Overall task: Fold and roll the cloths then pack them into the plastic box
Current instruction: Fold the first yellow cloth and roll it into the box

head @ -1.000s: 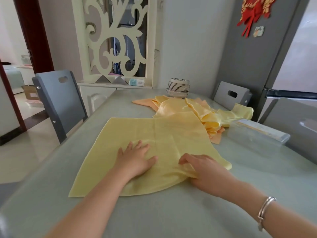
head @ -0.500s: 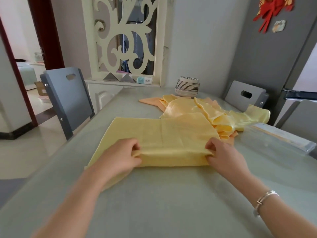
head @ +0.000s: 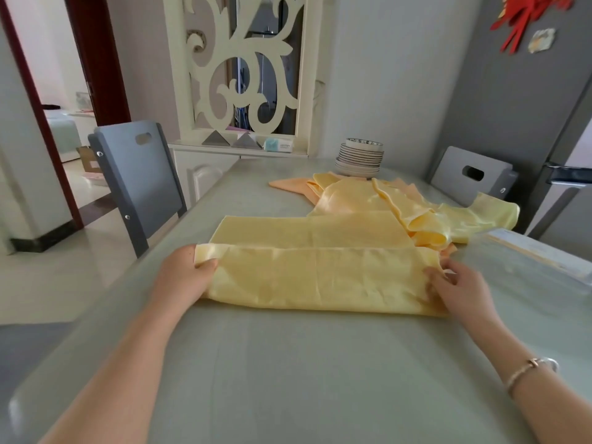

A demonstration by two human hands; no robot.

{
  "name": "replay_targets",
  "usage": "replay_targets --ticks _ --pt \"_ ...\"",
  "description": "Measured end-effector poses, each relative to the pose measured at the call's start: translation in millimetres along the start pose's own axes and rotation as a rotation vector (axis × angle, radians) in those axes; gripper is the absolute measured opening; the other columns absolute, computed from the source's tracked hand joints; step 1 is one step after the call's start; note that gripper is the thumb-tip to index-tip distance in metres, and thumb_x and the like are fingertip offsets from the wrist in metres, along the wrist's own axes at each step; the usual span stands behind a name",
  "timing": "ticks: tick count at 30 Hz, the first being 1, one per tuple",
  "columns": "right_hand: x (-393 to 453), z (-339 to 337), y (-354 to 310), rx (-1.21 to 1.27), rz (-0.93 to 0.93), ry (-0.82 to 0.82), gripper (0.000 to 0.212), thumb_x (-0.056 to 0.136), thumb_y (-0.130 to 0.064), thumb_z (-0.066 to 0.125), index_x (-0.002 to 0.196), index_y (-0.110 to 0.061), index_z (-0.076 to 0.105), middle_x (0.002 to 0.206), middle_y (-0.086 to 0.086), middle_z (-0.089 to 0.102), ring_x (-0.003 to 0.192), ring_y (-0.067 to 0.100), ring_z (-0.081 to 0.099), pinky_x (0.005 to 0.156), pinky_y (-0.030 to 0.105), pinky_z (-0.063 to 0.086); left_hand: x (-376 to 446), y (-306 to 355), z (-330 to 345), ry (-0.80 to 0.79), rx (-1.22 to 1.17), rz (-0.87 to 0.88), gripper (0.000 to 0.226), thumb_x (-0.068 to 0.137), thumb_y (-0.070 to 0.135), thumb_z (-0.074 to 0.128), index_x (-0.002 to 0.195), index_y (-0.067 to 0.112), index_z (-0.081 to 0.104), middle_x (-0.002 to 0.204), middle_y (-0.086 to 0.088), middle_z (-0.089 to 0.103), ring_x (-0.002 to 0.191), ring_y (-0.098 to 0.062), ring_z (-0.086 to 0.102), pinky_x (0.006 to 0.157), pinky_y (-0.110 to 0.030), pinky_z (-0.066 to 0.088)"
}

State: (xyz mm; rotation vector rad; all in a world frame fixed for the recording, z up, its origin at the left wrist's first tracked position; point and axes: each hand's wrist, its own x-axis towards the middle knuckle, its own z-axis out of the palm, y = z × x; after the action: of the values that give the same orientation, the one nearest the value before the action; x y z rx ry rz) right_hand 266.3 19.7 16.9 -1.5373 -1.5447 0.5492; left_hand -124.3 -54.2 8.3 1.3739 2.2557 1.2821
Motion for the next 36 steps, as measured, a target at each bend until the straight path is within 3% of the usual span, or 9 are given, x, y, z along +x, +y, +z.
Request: replay_targets --ticks 6,10,12,16,22,26,30,33,36 --pt "-2.9 -11.1 3.6 -0.416 0.014 -0.054 0.006 0.085 -0.035 0.059 0.085 -0.03 0.059 0.086 0.002 0.066 0.082 0.026 0.06 0.07 0.034 0.05 -1.5 -7.3 -2.6 -0.125 0.167 -0.028 0.027 0.084 0.03 0.064 0.11 0.021 0.066 0.104 -0.005 0.067 0.09 -0.029 0.063 0.076 -0.04 0.055" --pt "-6.1 -11.6 1.4 -0.569 -0.004 -0.027 0.009 0.087 -0.037 0.053 0.09 -0.03 0.058 0.089 0.003 0.062 0.085 0.028 0.059 0.062 0.03 0.042 -4.4 -5.6 -2.8 -0.081 0.234 0.008 0.009 0.08 0.033 0.064 0.085 0.025 0.064 0.089 -0.001 0.066 0.083 -0.028 0.061 0.069 -0.035 0.047" --pt "-5.4 -9.3 1.8 -0.559 -0.034 -0.023 0.011 0.087 -0.033 0.052 0.084 -0.024 0.057 0.084 0.005 0.063 0.082 0.029 0.058 0.062 0.031 0.041 -4.4 -3.8 -0.8 -0.044 0.232 0.035 0.009 0.079 0.032 0.063 0.075 0.024 0.061 0.081 -0.002 0.063 0.079 -0.028 0.058 0.063 -0.032 0.039" --pt "1.7 -6.0 12.0 -0.455 -0.048 -0.015 0.02 0.085 -0.026 0.056 0.068 -0.017 0.053 0.071 0.006 0.06 0.079 0.031 0.054 0.073 0.039 0.042 1.7 -5.1 3.6 0.042 0.179 0.063 0.006 0.081 0.031 0.064 0.08 0.025 0.066 0.08 0.001 0.064 0.078 -0.025 0.058 0.064 -0.032 0.04" --pt "14.0 1.4 21.1 -0.523 -0.056 -0.018 0.028 0.088 -0.029 0.052 0.065 -0.015 0.042 0.065 0.004 0.053 0.073 0.028 0.05 0.071 0.037 0.038 9.0 -8.6 18.0 0.096 0.246 0.052 0.015 0.08 0.037 0.065 0.083 0.022 0.067 0.081 -0.003 0.067 0.08 -0.029 0.06 0.069 -0.037 0.049" --pt "18.5 4.8 22.7 -0.591 -0.066 -0.022 0.025 0.09 -0.031 0.049 0.07 -0.017 0.042 0.07 0.003 0.053 0.075 0.027 0.05 0.074 0.037 0.036 8.8 -4.4 23.6 0.147 0.381 0.113 0.018 0.083 0.035 0.064 0.079 0.018 0.062 0.083 -0.005 0.065 0.082 -0.032 0.057 0.067 -0.035 0.041" --pt "20.7 7.7 25.2 -0.612 -0.076 0.0 0.02 0.091 -0.031 0.047 0.079 -0.016 0.044 0.077 0.003 0.056 0.083 0.028 0.051 0.075 0.036 0.033 2.0 6.7 22.9 0.239 0.589 0.124 0.03 0.084 0.034 0.065 0.106 0.015 0.059 0.109 -0.01 0.058 0.101 -0.037 0.049 0.083 -0.043 0.036" --pt "20.2 8.0 25.0 -0.629 -0.081 0.003 0.019 0.092 -0.031 0.047 0.084 -0.015 0.046 0.081 0.003 0.055 0.089 0.029 0.053 0.074 0.035 0.029 -9.5 28.6 27.2 0.331 0.517 0.273 0.033 0.084 0.022 0.064 0.115 0.013 0.057 0.114 -0.011 0.054 0.103 -0.037 0.047 0.086 -0.046 0.037" --pt "19.8 8.1 24.7 -0.661 -0.066 -0.007 0.019 0.092 -0.032 0.045 0.087 -0.014 0.046 0.087 0.005 0.06 0.091 0.03 0.054 0.075 0.036 0.029 -28.2 54.2 49.7 0.095 0.332 0.434 0.025 0.09 0.024 0.055 0.113 0.019 0.064 0.117 -0.001 0.061 0.108 -0.027 0.05 0.093 -0.039 0.041"
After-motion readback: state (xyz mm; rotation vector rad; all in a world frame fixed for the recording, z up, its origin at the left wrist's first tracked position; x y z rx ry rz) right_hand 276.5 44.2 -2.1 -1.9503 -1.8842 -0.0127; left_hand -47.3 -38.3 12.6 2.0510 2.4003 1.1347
